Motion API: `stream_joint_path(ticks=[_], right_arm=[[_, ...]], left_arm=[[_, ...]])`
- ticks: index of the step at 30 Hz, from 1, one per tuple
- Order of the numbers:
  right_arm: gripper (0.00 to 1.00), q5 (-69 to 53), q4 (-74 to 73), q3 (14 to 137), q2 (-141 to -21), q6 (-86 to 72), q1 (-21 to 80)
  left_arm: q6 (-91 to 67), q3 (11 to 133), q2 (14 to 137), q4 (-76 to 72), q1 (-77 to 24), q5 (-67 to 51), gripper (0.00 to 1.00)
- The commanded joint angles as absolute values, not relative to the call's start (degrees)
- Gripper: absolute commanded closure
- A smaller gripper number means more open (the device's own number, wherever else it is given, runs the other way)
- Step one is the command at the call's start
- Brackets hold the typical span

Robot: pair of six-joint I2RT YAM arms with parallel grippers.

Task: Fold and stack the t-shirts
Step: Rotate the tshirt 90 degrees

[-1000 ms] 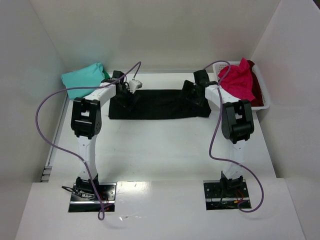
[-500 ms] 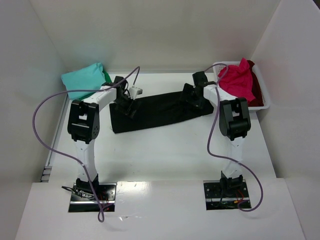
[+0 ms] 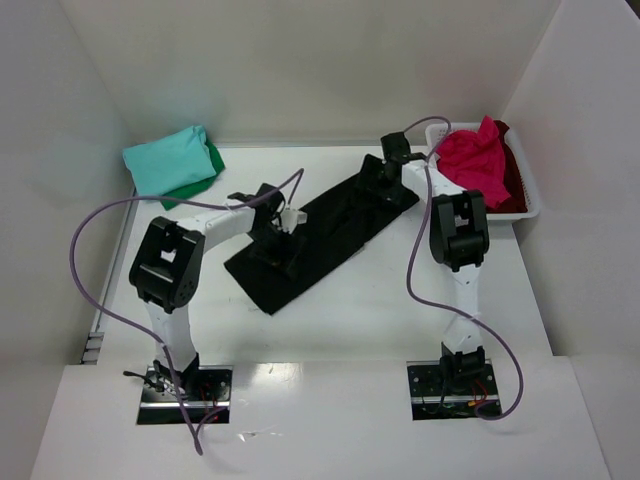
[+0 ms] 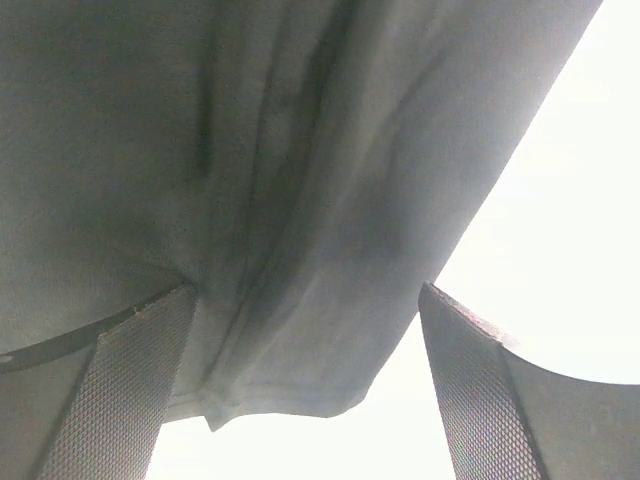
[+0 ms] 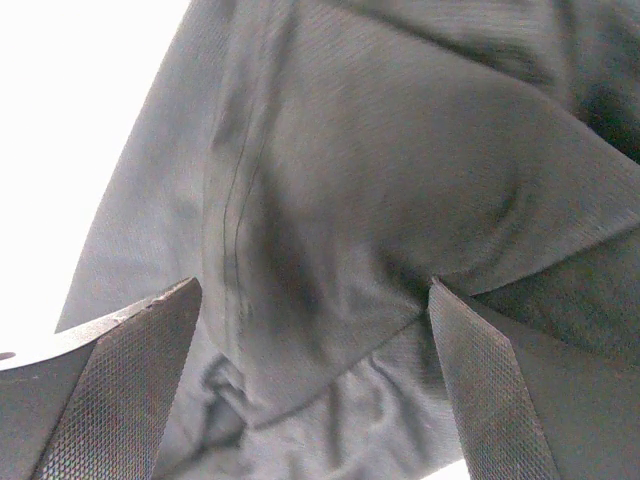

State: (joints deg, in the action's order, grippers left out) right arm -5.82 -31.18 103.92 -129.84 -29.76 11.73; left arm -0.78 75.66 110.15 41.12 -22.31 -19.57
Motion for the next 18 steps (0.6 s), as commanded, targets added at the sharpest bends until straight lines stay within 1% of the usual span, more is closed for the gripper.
stream_joint_path(ticks=[1, 6, 10, 12, 15, 18], right_arm=[[0.00, -6.5, -31.8, 108.2, -134.0, -29.8, 12.0], [0.00, -7.1, -30.8, 111.9, -137.1, -30.5, 14.1], [0.00, -7.6, -30.8, 117.1, -140.4, -31.1, 15.6], [0.00, -7.6, -30.8, 119.0, -142.5, -31.6, 17.0], [0.00, -7.6, -30.8, 123.6, -145.8, -32.2, 18.3], [0.00, -8.3, -32.1, 129.3, -148.1, -32.2, 18.8]], left_arm=[[-8.5, 71.0, 107.9, 42.5, -25.8, -22.4, 0.00], [-13.1, 64.0, 103.5, 42.0, -30.2, -24.5, 0.00], [-15.0, 62.1, 101.3, 40.8, -34.3, -30.6, 0.00], [-15.7, 62.8, 101.3, 39.6, -37.8, -33.2, 0.00], [-15.7, 65.6, 103.5, 38.9, -41.6, -33.8, 0.00], [-15.7, 68.7, 103.5, 41.6, -42.3, -29.0, 0.00]])
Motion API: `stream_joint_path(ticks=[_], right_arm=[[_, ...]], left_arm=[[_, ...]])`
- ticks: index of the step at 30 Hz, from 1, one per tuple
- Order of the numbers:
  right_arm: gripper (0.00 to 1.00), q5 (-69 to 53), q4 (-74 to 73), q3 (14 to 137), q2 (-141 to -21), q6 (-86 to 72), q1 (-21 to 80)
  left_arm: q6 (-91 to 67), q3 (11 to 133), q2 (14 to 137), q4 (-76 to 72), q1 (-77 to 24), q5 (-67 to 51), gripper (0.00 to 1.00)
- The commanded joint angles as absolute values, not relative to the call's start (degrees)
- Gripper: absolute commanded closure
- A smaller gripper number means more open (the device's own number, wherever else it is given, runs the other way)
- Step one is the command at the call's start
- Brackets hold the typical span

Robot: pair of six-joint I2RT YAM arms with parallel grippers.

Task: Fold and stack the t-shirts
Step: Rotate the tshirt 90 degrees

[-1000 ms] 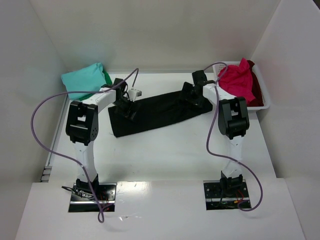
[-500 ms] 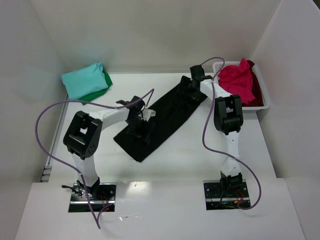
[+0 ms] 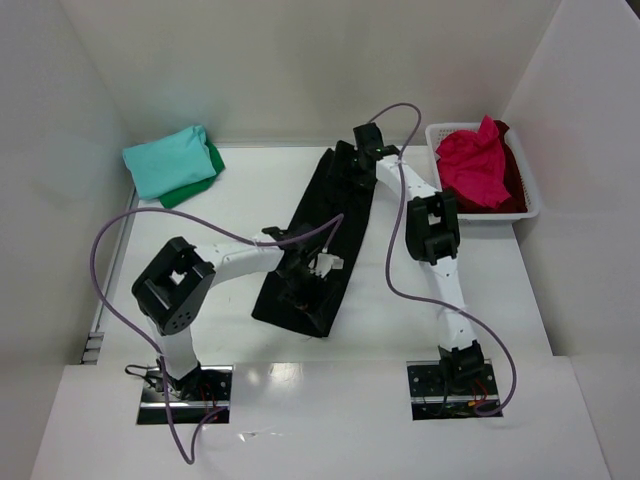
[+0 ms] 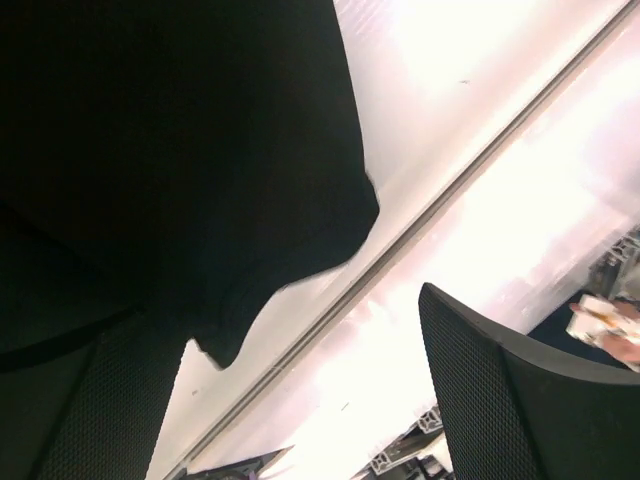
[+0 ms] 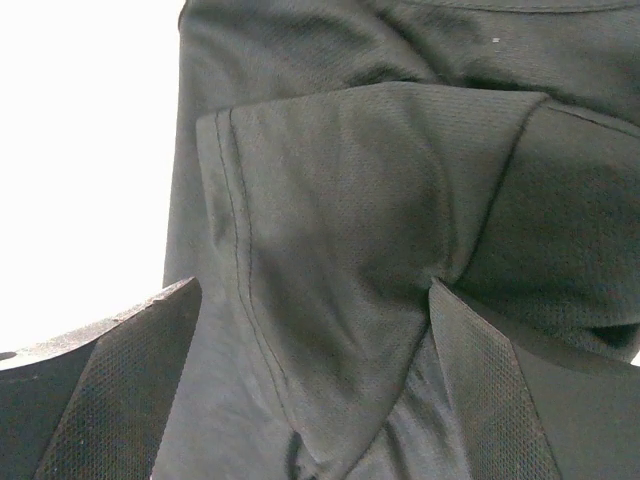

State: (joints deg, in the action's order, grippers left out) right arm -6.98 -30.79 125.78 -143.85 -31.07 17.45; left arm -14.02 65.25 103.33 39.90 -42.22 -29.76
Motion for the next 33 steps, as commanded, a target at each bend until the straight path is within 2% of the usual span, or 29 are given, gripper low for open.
stream_joint_path(ticks=[1, 4, 7, 8, 11, 14, 24, 33], right_arm=[[0.00, -9.0, -32.1, 131.2, -148.7, -32.7, 18.8], [0.00, -9.0, -31.6, 134.8, -148.0, -32.7, 18.8], [0.00, -9.0, -34.2, 139.3, -145.2, -32.0, 18.8], [0.00, -8.4, -34.2, 139.3, -144.2, -32.0, 18.8], [0.00, -7.1, -35.5, 138.0, -139.0, -31.3, 18.8], [0.00, -5.8, -34.6, 131.7, -133.7, -30.8, 18.8], [0.00, -5.2, -26.9, 105.1, -127.1, -32.6, 18.8], [0.00, -7.1, -24.3, 104.3, -131.1, -33.3, 20.7]], left_arm=[[-16.3, 70.6, 102.8, 41.6, -42.3, -26.0, 0.00], [-18.7, 73.4, 98.8, 43.1, -40.4, -23.1, 0.00], [-21.8, 78.6, 93.4, 45.3, -38.3, -14.6, 0.00], [-22.9, 79.8, 92.0, 45.9, -37.8, -8.3, 0.00], [-23.6, 78.8, 89.0, 45.9, -36.5, -3.5, 0.00], [-23.0, 76.5, 90.3, 45.9, -35.9, -1.6, 0.00], [-24.2, 69.5, 92.2, 39.4, -36.5, -4.7, 0.00], [-24.7, 66.8, 96.0, 36.0, -37.1, -11.5, 0.00]])
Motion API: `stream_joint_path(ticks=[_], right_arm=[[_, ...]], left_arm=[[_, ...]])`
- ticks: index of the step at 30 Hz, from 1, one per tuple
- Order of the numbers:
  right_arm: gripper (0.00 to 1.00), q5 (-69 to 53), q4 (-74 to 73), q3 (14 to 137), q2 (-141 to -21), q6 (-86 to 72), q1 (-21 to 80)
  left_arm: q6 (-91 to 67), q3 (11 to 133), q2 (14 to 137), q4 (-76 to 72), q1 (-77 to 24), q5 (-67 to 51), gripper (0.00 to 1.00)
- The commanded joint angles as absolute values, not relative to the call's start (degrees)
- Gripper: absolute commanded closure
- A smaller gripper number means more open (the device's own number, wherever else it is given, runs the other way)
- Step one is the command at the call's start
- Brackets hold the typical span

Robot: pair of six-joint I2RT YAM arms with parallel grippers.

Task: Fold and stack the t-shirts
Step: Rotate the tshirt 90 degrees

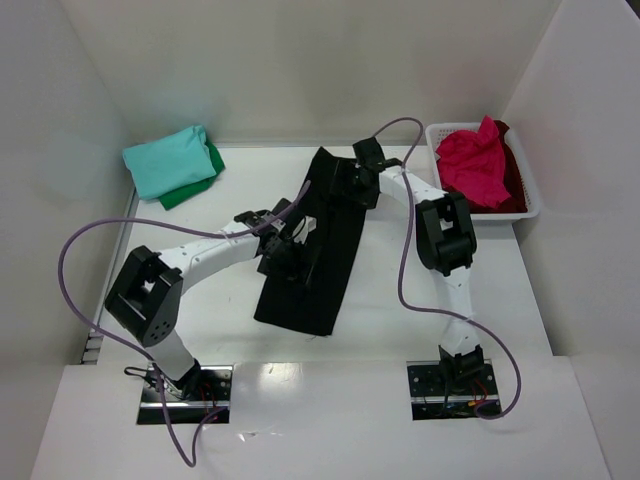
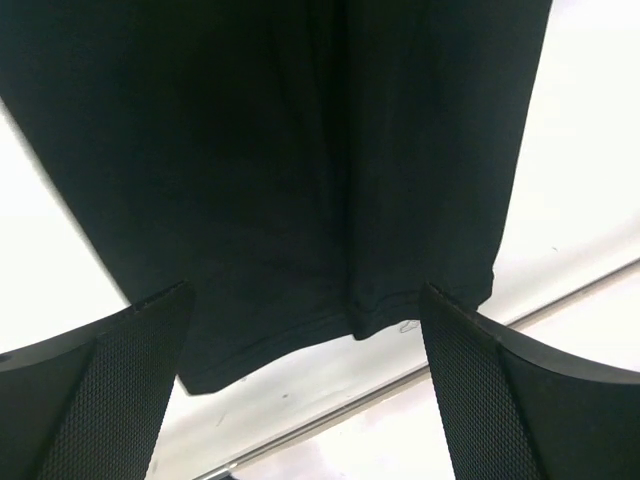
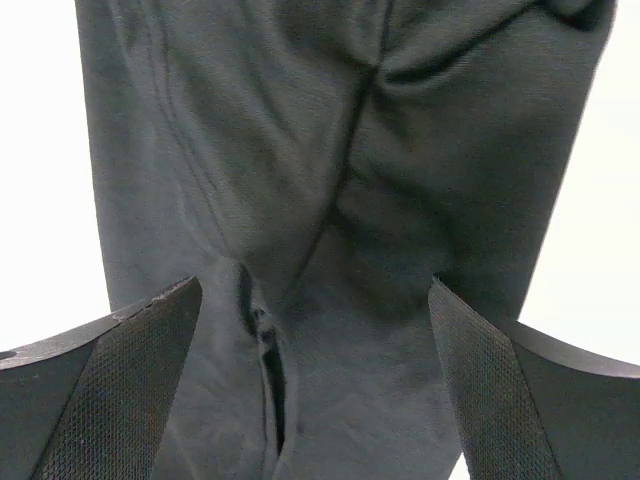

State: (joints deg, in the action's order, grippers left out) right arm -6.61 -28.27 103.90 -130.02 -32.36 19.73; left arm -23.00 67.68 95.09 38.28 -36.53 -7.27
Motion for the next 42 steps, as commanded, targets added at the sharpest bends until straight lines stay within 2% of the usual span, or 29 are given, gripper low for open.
stream_joint_path(ticks=[1, 11, 27, 32, 42], right_arm=[[0.00, -7.1, -24.3, 104.3, -131.1, -33.3, 20.7], [0.00, -7.1, -27.8, 114.9, -139.8, -32.3, 20.7], [0.00, -9.9, -33.2, 134.2, -151.2, -30.0, 20.7], [0.00, -6.2, -33.8, 131.3, -148.8, -27.6, 20.7], [0.00, -7.0, -26.9, 110.1, -138.7, -28.7, 20.1]], left_arm=[[-24.7, 66.3, 96.5, 35.2, -37.1, -12.0, 0.00], [-26.9, 65.0, 101.4, 34.0, -37.1, -14.3, 0.00], [-33.3, 67.4, 107.1, 30.6, -42.7, -19.1, 0.00], [-36.2, 64.6, 105.0, 30.0, -42.7, -16.6, 0.00], [-38.8, 59.4, 101.0, 29.4, -43.2, -16.6, 0.00]])
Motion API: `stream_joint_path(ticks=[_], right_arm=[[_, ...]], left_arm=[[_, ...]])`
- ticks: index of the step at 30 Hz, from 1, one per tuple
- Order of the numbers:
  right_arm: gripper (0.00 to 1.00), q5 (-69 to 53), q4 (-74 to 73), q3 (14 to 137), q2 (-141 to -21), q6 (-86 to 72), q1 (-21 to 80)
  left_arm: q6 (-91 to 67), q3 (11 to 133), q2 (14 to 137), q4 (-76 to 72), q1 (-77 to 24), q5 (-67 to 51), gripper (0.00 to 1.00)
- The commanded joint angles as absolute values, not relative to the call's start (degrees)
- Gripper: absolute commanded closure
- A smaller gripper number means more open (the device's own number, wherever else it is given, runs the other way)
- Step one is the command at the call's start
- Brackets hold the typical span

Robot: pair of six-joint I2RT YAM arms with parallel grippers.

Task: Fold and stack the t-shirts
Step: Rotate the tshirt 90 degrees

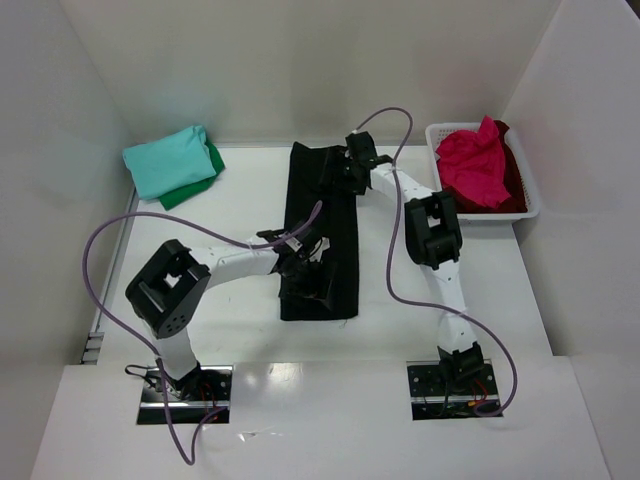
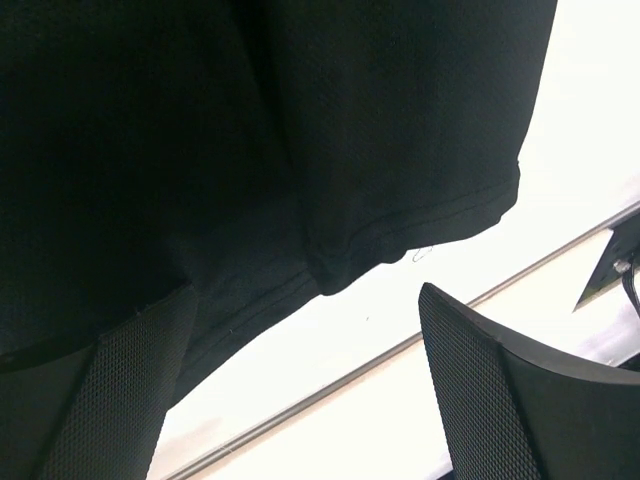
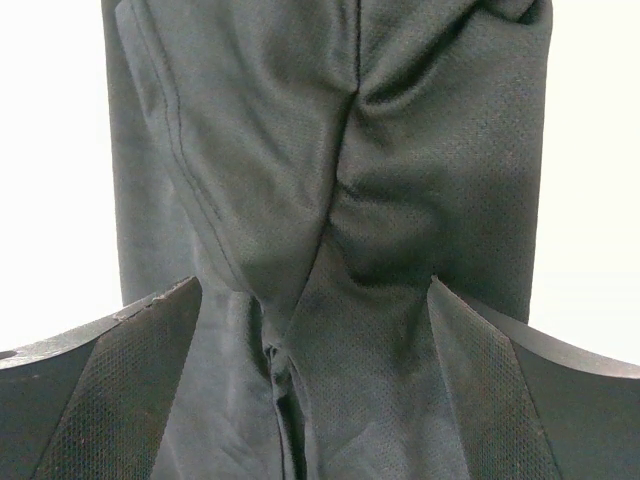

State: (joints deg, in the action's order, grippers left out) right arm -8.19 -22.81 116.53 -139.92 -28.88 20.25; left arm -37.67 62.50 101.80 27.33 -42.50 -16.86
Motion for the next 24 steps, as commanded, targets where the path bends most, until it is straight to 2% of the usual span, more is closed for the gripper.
stream_joint_path(ticks=[1, 11, 17, 22, 24], right_arm=[[0.00, -7.0, -25.4, 108.8, -138.2, -28.7, 20.1], [0.00, -6.5, -21.4, 99.9, -132.6, -29.4, 21.3], [0.00, -5.4, -20.0, 97.4, -129.7, -28.8, 22.3], [0.00, -4.7, -21.3, 99.9, -125.2, -27.5, 22.3], [0.00, -5.4, -21.3, 100.5, -119.8, -27.5, 22.3]], left_arm=[[-38.8, 58.9, 101.0, 29.4, -43.2, -16.6, 0.00], [-43.2, 55.5, 98.0, 28.9, -50.3, -17.1, 0.00], [-46.2, 52.1, 91.7, 28.2, -51.6, -12.4, 0.00], [-45.5, 58.8, 88.9, 33.2, -51.6, -5.5, 0.00], [-45.0, 62.0, 87.3, 34.4, -51.6, -1.4, 0.00]])
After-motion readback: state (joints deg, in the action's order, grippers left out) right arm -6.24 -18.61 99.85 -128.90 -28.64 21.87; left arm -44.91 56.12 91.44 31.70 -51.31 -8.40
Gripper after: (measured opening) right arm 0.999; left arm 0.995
